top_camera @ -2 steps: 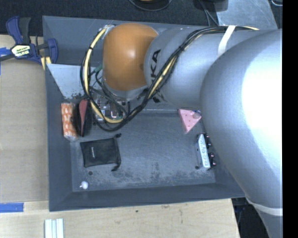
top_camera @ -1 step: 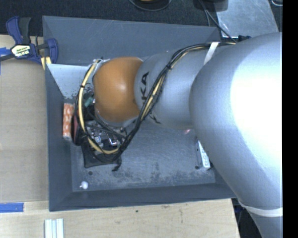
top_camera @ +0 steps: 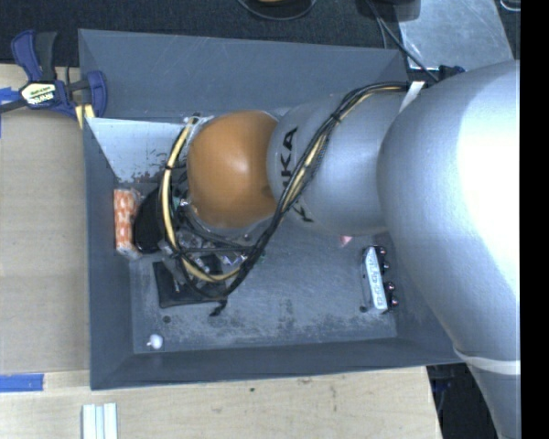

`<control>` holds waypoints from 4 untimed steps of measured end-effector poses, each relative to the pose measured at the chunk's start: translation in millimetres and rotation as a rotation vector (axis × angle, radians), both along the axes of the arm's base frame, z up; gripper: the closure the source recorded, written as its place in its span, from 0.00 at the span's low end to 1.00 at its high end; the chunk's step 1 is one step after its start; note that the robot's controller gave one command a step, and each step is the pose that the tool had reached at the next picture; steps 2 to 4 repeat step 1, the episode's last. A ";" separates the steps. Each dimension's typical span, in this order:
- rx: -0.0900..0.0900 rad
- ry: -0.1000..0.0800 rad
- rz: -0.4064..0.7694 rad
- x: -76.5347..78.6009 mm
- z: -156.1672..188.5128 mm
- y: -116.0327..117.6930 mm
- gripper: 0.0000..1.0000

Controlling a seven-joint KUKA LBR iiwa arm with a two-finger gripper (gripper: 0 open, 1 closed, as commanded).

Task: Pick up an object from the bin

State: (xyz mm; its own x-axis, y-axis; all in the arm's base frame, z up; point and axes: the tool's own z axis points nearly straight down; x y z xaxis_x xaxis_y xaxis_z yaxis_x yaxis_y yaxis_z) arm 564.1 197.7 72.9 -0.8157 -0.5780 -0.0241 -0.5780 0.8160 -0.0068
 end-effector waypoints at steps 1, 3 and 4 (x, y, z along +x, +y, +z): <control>0.001 0.000 -0.205 18.3 94.7 -0.5 1.00; 0.001 0.000 -0.205 18.3 94.7 -0.5 1.00; 0.001 0.000 -0.205 18.3 94.7 -0.5 1.00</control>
Offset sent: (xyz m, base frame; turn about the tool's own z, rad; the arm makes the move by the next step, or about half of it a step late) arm 0.0113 -0.0157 0.1316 0.0436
